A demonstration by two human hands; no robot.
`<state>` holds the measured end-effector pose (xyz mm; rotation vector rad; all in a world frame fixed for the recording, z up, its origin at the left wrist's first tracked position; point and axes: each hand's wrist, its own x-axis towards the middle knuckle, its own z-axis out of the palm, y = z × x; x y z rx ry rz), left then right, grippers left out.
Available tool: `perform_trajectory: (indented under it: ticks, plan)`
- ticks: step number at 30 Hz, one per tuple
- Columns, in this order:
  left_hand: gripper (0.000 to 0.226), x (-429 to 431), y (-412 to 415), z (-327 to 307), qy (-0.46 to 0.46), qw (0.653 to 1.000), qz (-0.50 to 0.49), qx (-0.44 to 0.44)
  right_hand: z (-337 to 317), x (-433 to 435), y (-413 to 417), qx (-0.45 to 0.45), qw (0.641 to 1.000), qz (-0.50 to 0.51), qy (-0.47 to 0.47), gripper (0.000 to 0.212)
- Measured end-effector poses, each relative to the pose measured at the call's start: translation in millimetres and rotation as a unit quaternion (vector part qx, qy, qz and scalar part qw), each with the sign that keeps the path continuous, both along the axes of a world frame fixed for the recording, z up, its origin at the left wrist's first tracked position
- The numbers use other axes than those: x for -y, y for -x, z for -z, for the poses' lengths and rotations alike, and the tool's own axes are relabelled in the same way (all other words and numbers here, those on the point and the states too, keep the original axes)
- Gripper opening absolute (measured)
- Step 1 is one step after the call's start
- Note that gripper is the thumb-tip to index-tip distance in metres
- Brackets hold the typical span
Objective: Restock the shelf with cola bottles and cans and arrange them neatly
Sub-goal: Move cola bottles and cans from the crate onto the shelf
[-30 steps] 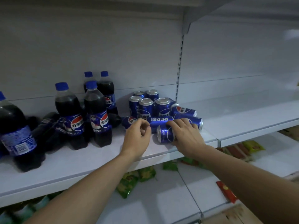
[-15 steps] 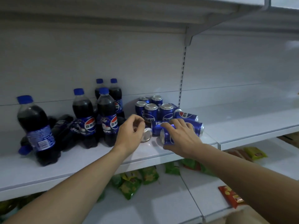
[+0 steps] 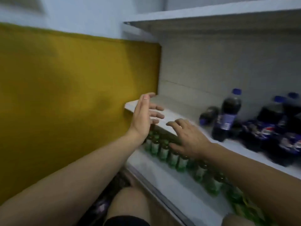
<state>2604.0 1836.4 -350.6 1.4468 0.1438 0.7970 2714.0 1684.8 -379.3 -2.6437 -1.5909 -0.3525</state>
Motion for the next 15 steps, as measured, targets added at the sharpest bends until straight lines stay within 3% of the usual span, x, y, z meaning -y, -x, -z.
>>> perform_trajectory:
  ticks: [3,8,15]
  plan:
    - [0.051,-90.4,97.4,18.2,0.081,0.987,-0.141,-0.006,17.9,-107.2,53.9,-0.022,0.992,-0.122,0.019,0.074]
    - [0.053,-164.3,249.0,67.8,0.166,0.928,-0.332,-0.028,64.6,-222.0,148.8,-0.059,0.949,-0.297,0.087,0.070]
    - [0.053,-211.2,322.8,151.3,0.208,0.864,-0.440,-0.125,133.7,-318.3,198.5,-0.121,0.914,-0.359,0.148,0.067]
